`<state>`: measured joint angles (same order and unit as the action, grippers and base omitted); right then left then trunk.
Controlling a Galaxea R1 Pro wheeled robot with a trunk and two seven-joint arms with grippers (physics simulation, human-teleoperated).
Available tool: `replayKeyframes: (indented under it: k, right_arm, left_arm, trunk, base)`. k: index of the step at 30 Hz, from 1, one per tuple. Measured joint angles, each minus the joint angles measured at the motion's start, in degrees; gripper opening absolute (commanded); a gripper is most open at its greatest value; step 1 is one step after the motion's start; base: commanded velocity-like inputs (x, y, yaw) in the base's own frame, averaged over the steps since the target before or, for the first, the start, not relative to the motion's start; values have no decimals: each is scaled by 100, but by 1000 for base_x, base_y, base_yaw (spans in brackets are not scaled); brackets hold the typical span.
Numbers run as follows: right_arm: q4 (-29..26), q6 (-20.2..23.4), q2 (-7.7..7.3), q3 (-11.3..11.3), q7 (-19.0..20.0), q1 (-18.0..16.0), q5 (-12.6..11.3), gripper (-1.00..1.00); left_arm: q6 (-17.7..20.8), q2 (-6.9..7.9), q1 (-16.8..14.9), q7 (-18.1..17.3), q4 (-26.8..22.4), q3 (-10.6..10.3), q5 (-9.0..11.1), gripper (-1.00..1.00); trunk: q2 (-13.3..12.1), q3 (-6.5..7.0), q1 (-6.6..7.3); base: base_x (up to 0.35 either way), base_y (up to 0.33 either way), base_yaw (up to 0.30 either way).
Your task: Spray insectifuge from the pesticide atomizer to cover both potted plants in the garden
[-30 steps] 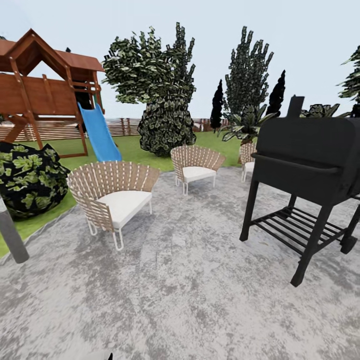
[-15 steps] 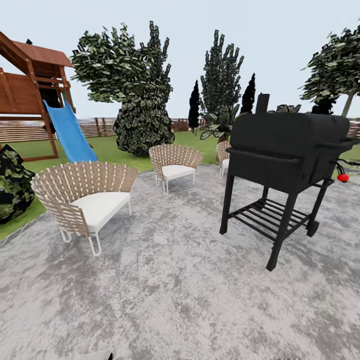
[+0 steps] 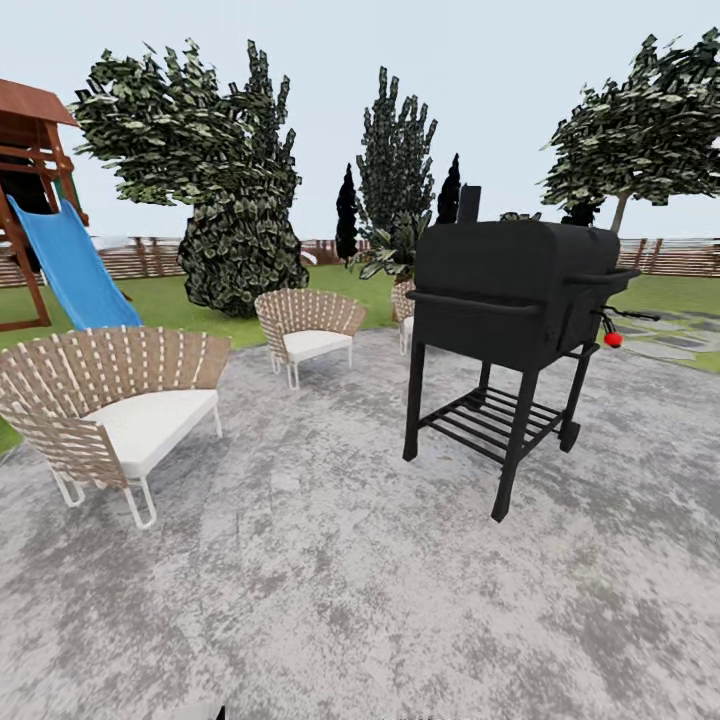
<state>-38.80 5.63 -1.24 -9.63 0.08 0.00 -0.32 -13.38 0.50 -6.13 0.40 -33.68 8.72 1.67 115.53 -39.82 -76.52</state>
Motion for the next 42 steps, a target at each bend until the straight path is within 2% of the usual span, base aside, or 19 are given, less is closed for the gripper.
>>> replayKeyframes:
  k: [12,42]
  right_arm:
    - [0,0,0,0,0,0,0,100]
    - [0,0,0,0,0,0,0,100]
  left_arm:
    - [0,-3,0,0,0,0,-3,100]
    - [-4,-6,0,0,0,0,-3,100]
  trunk:
    - [481,-170,-264]
    - [483,-56,-264]
  base:
    - [0,0,-266]
    - [0,0,-265]
